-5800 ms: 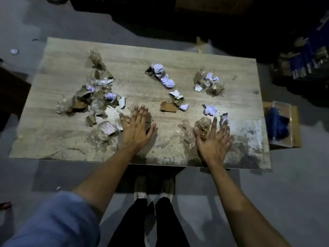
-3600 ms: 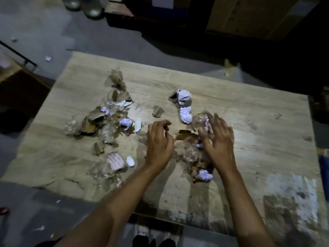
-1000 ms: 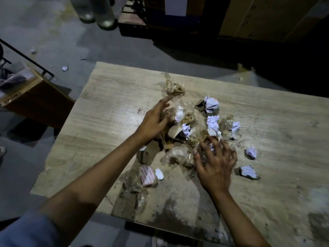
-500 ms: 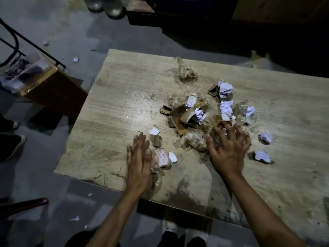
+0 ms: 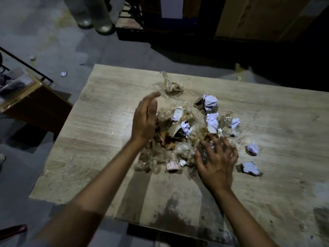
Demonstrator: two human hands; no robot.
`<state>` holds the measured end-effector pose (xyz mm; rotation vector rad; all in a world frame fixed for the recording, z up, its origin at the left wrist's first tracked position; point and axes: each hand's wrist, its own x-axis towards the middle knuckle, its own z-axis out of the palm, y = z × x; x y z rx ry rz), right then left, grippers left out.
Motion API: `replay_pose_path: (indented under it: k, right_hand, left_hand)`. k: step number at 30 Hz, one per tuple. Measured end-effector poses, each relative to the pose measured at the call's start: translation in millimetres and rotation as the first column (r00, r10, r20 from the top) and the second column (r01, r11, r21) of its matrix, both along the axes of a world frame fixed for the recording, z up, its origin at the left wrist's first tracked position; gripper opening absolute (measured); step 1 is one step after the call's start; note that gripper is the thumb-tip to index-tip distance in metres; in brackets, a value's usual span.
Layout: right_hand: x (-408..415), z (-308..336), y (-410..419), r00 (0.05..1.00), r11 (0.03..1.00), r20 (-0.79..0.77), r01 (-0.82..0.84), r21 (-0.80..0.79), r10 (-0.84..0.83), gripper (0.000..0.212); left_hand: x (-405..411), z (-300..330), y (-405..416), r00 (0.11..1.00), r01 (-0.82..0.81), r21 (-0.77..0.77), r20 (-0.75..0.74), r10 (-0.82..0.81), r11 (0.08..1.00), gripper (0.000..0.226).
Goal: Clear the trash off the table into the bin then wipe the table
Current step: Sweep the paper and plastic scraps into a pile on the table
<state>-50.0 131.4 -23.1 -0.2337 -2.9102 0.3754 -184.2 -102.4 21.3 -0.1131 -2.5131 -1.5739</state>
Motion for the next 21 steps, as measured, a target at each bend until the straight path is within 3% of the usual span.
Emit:
replay_pose_path:
  k: [3,5,8,10,14,18,21]
  right_hand:
    - [-0.5,-1.4,0.4,1.0,1.0,-0.01,0.0,-0.012,0.0,0.034]
    - [-0.8,-3.0,0.5,1.0,1.0,-0.013,0.002,-0.019,-0.003,0.033]
    - [-0.5,-5.3,1.5,1.0,1.0,-0.01,-0.006,-0.016,0.005,0.034]
    - [-0.2,-5.3,2.7,1.0,1.0,-0.005,-0.002,-0.012,0.002,0.034]
    - [0.6,-3.7,0.1,1.0,1.0,-0.01,0.002,-0.026,-0.003,0.033]
    - [1.0,-3.8,0.2,1.0,0.999,-0.022,-0.001,-0.032,0.001,0.033]
    - [0.1,-3.3,-1.0,1.0,0.999,-0.012,0.009,-0.046,-0.01,0.033]
  left_hand:
    - [-86.5,11.0,12.6,0.996,0.072,-0.092,-0.039,-0.076,0.993,0.047]
    - [-133.0,5.2,21.6,0.988,0.152,-0.166,0.026,-0.15,0.974,0.05]
    - [-160.0,-12.8,29.6,0.94,0.331,-0.327,0.196,-0.279,0.885,0.08]
    - [-147.6,-23.3,30.3,0.9,0.424,-0.356,0.267,-0.344,0.833,0.09]
    - [-96.6,-34.9,23.3,0.869,0.486,-0.313,0.275,-0.412,0.816,0.066]
    - [-53.9,-36.5,17.5,0.821,0.571,-0.389,0.245,-0.516,0.723,0.054]
    - [-39.0,-30.0,9.1,0.841,0.54,-0.32,0.179,-0.51,0.778,0.043]
